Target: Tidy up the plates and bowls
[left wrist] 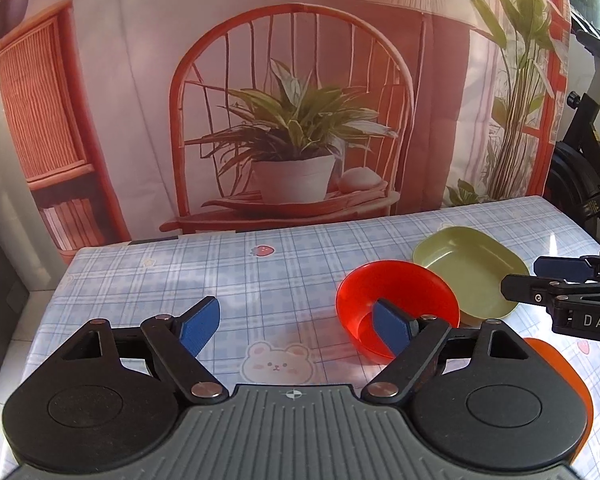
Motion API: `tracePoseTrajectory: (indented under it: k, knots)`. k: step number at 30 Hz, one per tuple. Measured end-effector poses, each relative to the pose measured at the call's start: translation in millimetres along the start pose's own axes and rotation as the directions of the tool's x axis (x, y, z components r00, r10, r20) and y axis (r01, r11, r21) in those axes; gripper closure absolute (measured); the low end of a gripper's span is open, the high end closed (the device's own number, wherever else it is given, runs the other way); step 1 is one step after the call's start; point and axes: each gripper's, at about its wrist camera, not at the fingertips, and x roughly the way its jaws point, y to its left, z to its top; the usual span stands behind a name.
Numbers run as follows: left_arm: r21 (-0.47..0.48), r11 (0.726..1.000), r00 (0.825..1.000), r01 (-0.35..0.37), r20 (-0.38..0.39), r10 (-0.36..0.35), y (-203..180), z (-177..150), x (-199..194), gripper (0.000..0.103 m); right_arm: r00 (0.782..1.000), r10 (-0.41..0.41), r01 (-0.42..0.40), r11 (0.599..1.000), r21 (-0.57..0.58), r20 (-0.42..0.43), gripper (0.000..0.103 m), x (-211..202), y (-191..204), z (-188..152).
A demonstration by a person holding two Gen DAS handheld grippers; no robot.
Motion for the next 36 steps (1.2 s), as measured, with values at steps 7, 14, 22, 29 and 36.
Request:
tracePoseTrajectory:
  k: [7, 14, 22, 29, 36]
  knots:
    - [-0.026, 0.998, 0.996, 0.050, -0.073, -0.052, -5, -6, 55, 0.024, 0.996, 0.032, -0.033, 0.999, -0.011, -0.086, 0.069, 42, 7, -1]
    - [-0.058, 0.994, 0.986, 0.095, -0.129, -0.102, -3, -18, 80, 0.040, 0.991, 0.047, -0.046, 0.999, 0.009, -0.129, 0.082, 63, 6, -7]
    - [-0.092, 0.985, 0.977, 0.144, -0.142, -0.156, -5, -20, 84, 0.078, 0.989, 0.076, -0.075, 0.997, 0.016, -0.123, 0.090, 67, 9, -7]
    - [-0.077, 0.985, 0.974, 0.155, -0.152, -0.166, -9, -21, 80, 0.084, 0.989, 0.089, -0.087, 0.996, 0.021, -0.120, 0.092, 62, 11, -8]
    - [-0.075, 0.982, 0.975, 0.174, -0.125, -0.182, -8, -18, 63, 0.084, 0.990, 0.093, -0.087, 0.994, 0.061, -0.107, 0.092, 49, 10, -11]
